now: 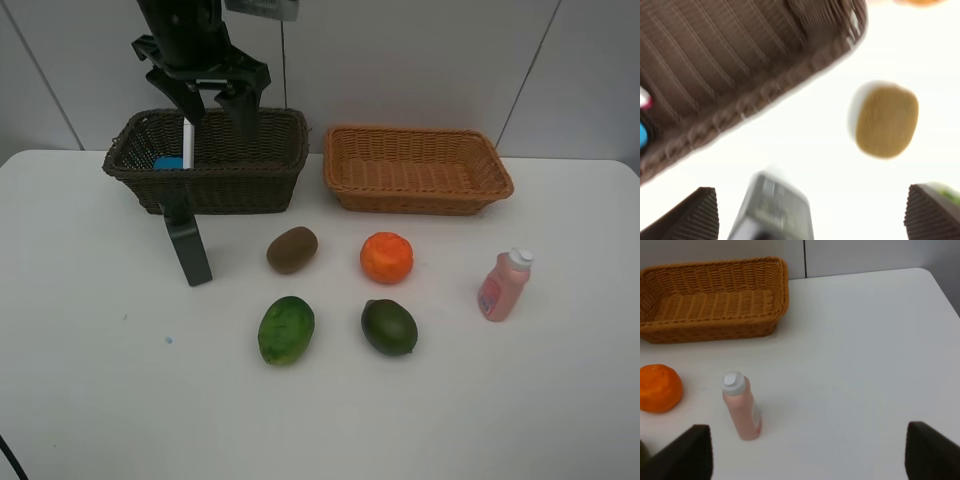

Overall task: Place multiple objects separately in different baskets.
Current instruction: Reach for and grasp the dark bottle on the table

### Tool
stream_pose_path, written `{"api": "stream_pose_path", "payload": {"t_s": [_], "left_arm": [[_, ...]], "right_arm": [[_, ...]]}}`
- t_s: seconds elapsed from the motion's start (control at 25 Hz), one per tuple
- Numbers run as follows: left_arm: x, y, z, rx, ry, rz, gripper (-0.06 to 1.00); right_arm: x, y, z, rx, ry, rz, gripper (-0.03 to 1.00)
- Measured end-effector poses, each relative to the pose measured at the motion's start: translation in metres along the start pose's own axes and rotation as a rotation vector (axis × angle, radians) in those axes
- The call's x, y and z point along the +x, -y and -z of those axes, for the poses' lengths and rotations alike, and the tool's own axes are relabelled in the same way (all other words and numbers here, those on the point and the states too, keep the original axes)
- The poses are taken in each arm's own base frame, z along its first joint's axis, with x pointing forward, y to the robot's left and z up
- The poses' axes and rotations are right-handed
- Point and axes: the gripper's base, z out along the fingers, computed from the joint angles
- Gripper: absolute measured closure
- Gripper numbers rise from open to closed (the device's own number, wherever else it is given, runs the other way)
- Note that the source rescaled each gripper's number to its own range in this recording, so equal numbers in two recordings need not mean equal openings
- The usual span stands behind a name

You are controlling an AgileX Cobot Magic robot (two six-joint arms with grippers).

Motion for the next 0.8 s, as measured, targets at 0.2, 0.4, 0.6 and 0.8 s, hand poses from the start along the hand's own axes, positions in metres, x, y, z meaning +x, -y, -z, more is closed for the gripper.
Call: {"api": "stream_pose_path", "payload": {"t_s": [0.2, 0.4, 0.6, 0.8], "left_arm": [[0.026, 0.011, 0.009, -0.016, -0.051, -0.035, -0.06], [0.053, 0.010, 0.006, -0.033, -0.126, -0.147, -0.06], [0.066, 0.010, -0.008, -0.031, -0.193, -0.198, -0.06], [0.067, 0.007, -0.008, -0.054, -0.202, -0.263, -0.06]], "right_arm": [[0.000, 0.000, 0.000, 0.000, 0.000, 0.000, 0.02], [0.000, 0.000, 0.000, 0.000, 0.000, 0.000, 0.02], [0.000, 0.000, 0.000, 0.000, 0.000, 0.000, 0.02], [0.000, 0.000, 0.000, 0.000, 0.000, 0.000, 0.02]]}}
